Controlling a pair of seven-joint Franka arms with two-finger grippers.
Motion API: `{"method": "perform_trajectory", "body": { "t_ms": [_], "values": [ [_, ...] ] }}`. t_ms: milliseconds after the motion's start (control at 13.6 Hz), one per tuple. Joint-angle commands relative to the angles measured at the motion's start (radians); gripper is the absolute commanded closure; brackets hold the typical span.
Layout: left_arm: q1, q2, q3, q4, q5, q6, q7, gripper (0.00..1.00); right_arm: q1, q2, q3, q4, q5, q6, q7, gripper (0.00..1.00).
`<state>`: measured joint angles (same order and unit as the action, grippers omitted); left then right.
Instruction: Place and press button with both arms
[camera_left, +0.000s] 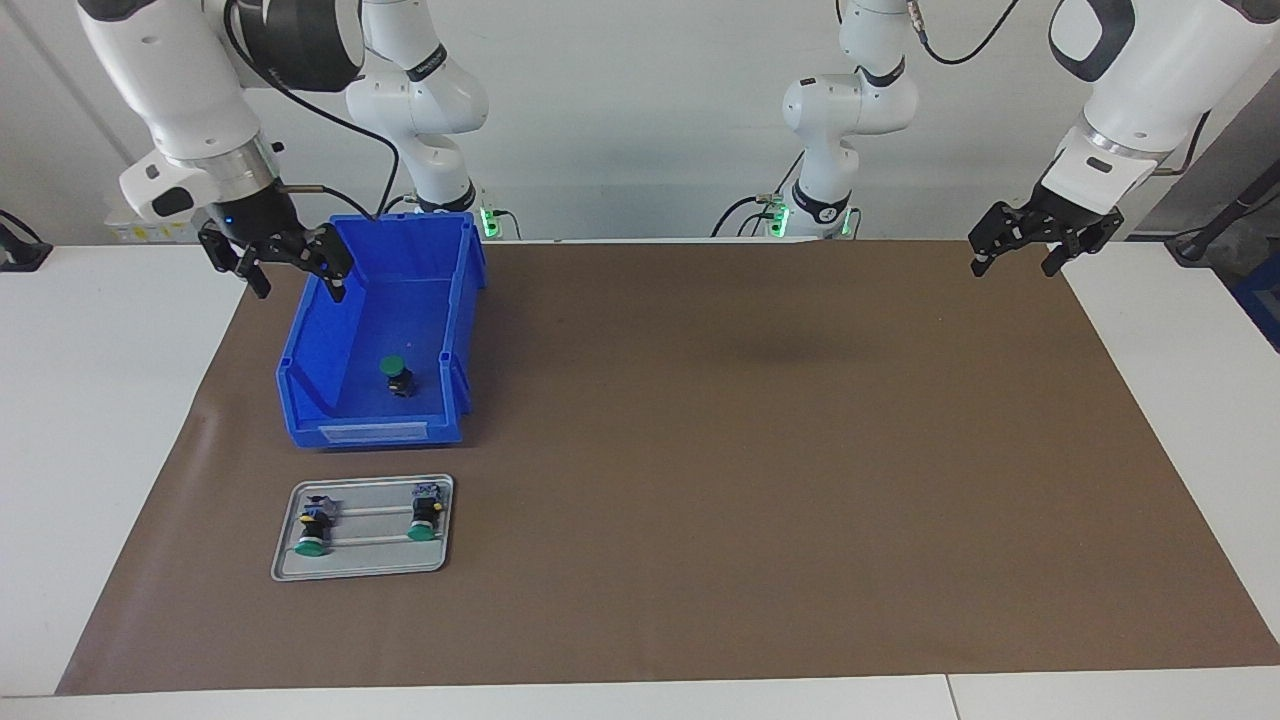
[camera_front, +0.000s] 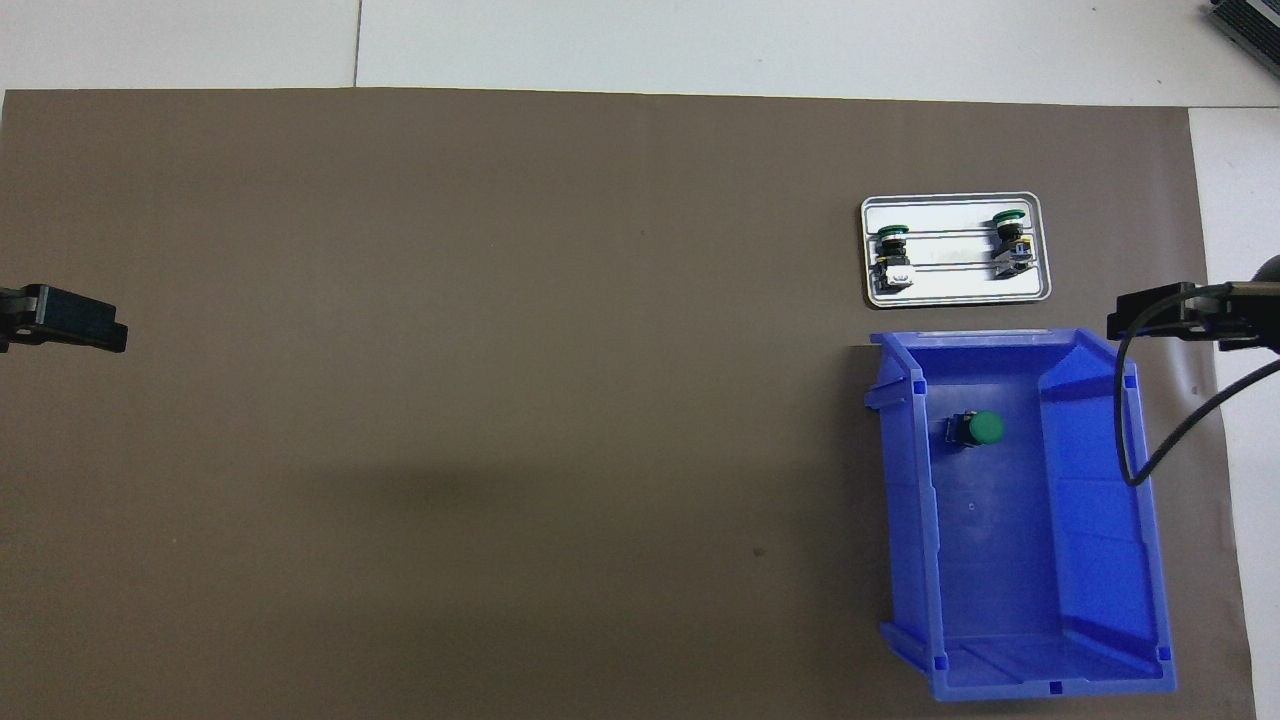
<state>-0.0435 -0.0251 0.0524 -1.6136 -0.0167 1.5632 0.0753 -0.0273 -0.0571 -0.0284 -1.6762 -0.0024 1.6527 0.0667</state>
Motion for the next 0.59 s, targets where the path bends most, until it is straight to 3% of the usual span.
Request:
{"method": "perform_trajectory", "body": {
  "t_ms": [0,514],
  "values": [
    [0.01,-0.03,-0.006,-0.035,0.017,0.018,0.003,0.0,-0.006,0.072,-0.021,0.096,-0.016,-0.054,0.03,0.0],
    [0.008,-0.03,-0.006,-0.035,0.017,0.018,0.003,0.0,0.032,0.051,-0.027,0.07,-0.038,-0.057,0.05,0.0]
  ]
}}
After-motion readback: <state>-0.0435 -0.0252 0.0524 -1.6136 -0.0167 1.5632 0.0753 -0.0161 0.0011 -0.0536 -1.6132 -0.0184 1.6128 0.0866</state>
